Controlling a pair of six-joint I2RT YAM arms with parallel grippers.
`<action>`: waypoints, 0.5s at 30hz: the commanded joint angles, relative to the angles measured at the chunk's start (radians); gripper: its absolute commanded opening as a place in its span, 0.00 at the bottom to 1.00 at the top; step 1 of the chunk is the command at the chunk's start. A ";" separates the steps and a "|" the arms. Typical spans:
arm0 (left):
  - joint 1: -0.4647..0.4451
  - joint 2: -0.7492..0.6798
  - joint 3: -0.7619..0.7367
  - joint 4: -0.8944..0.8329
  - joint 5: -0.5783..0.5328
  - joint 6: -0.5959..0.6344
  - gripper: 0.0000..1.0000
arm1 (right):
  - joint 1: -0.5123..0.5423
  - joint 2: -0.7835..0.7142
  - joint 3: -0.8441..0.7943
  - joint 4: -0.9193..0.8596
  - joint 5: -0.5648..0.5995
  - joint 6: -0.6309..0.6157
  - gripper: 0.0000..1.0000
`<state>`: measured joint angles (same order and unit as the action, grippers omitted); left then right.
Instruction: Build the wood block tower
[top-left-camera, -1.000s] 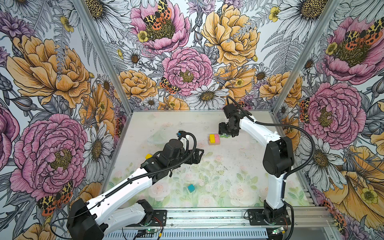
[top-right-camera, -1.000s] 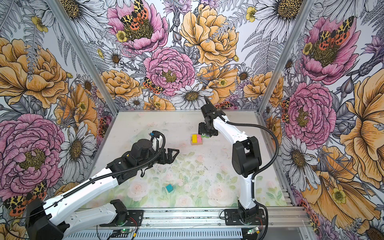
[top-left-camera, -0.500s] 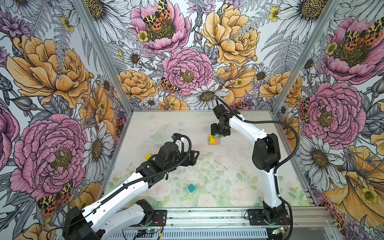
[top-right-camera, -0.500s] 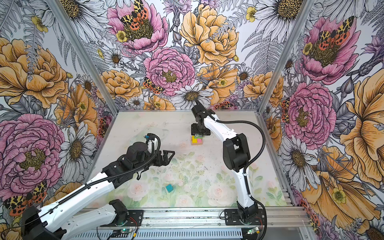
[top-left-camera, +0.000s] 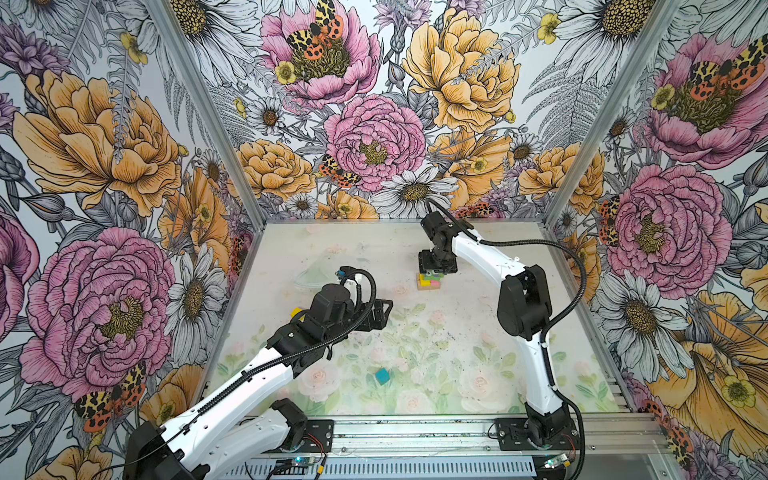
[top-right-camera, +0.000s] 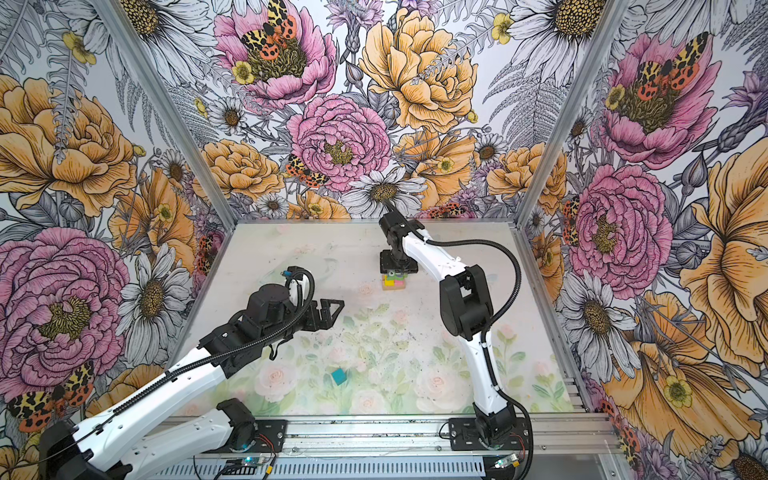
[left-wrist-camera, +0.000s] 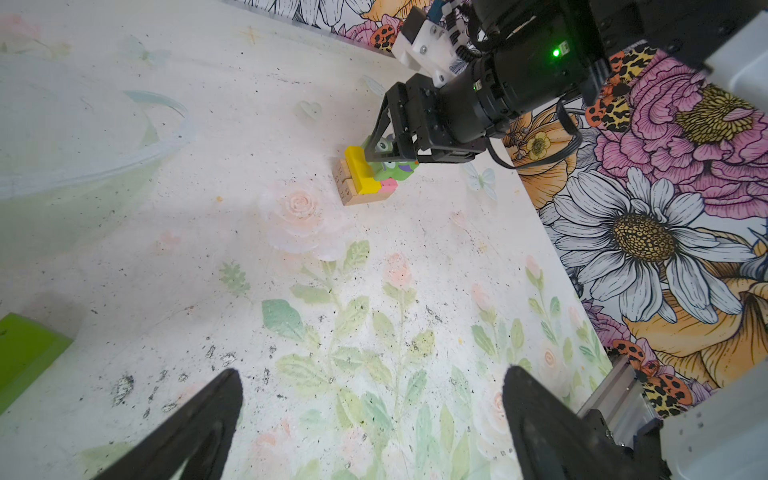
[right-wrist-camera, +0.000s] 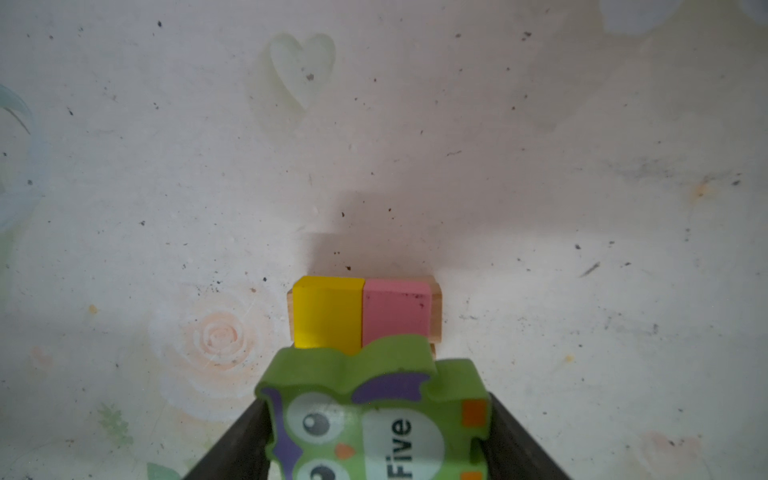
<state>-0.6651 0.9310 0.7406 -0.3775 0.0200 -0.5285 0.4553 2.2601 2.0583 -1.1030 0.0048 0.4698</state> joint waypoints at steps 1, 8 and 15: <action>0.010 0.000 0.006 0.000 0.026 -0.001 0.99 | 0.010 0.026 0.029 -0.003 0.017 -0.001 0.52; 0.019 0.003 0.009 -0.001 0.039 0.002 0.99 | 0.013 0.042 0.039 -0.005 0.017 0.000 0.52; 0.027 0.002 0.007 -0.001 0.046 0.004 0.99 | 0.016 0.065 0.066 -0.017 0.015 0.002 0.52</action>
<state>-0.6502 0.9314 0.7406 -0.3779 0.0422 -0.5282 0.4599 2.3074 2.0846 -1.1122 0.0063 0.4698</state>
